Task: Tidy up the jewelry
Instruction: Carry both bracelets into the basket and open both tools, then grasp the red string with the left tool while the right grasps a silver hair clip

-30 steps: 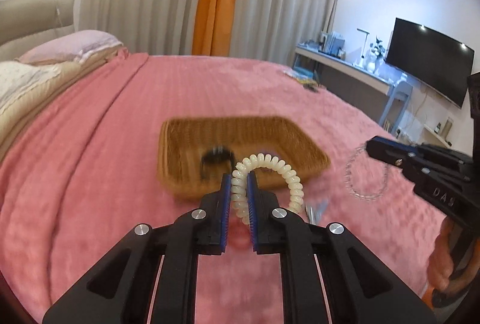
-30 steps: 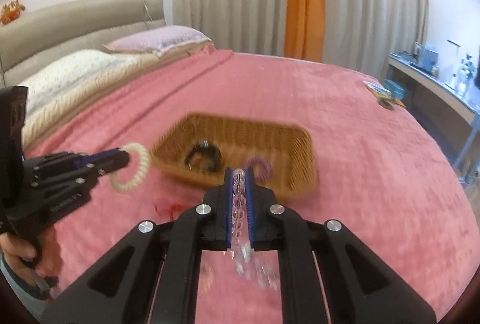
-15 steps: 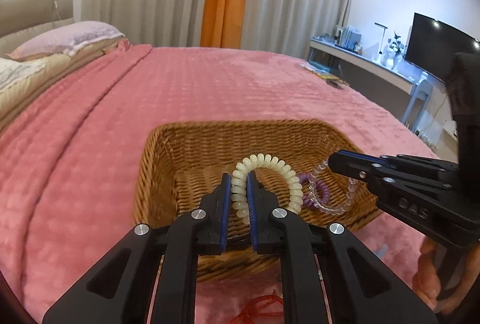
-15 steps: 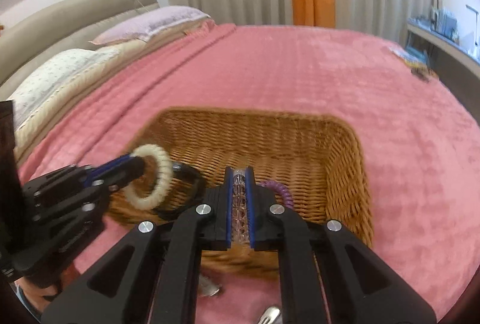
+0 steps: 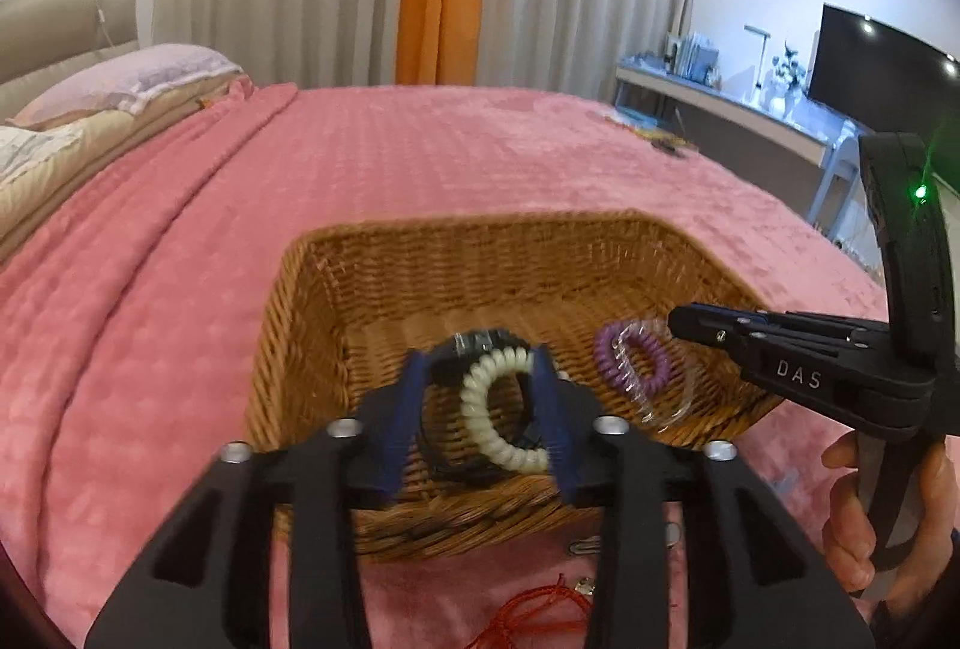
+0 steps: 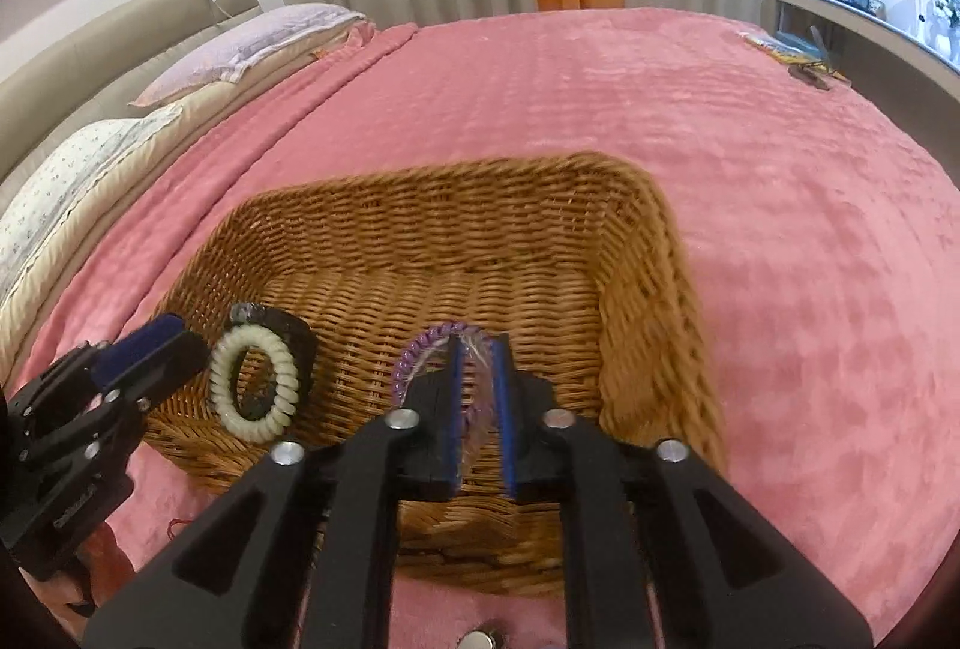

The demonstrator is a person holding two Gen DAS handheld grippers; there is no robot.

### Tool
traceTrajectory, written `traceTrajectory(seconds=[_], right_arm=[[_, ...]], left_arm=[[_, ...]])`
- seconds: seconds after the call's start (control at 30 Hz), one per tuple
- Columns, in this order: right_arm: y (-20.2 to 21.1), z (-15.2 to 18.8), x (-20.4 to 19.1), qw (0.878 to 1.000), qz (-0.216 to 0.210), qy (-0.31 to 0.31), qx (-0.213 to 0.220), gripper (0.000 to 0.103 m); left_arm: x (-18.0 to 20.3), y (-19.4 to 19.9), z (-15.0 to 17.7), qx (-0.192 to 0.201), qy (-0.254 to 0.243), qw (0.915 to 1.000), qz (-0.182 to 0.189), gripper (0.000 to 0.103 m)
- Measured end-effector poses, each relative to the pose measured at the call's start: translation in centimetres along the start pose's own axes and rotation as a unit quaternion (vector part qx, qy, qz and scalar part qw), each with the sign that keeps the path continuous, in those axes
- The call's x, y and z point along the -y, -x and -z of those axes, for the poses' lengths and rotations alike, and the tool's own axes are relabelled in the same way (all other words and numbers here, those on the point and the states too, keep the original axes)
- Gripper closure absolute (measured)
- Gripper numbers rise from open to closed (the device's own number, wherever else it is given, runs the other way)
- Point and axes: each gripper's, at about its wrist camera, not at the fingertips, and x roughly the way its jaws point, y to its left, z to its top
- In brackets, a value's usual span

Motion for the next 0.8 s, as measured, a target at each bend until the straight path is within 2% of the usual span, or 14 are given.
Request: traceTrajectory(seconds=[0.03,0.07,0.1,0.33,0.47,0.63,0.8], right_arm=[[0.5,-0.1,0.0,1.0,-0.002,-0.004,0.004,0.061],[1.2,-0.1,0.1,1.0,-0.004,-0.008,0.012,0.052],[2.1,-0.1,0.0,1.0,-0.005,-0.009,0.023,0.048],[9.4,1.2,-1.5,0.998,-0.016,0.017,0.064,0.048],[13.3,3.1,-1.6,0.996,-0.024,0.016,0.085,0.048],[15.5,6.1,-1.7,0.995,-0.006,0.028,0.091,0.048],[14.4,9.1,-1.2,0.997,0.011,0.028,0.07,0.048]], left_arm=[[0.0,0.5,-0.1,0.005,0.003,1.0,0.003,0.061],[-0.2,1.3,-0.1,0.013,0.008,0.9998,0.011,0.059],[-0.3,2.2,-0.3,0.021,0.013,0.9995,0.019,0.056],[-0.5,8.9,-0.2,0.069,0.033,0.9953,0.059,0.054],[0.1,11.6,1.0,0.071,0.035,0.9943,0.072,0.054],[0.7,12.4,3.6,0.049,0.037,0.9955,0.072,0.054],[0.3,10.0,6.4,0.0,0.056,0.9959,0.071,0.054]])
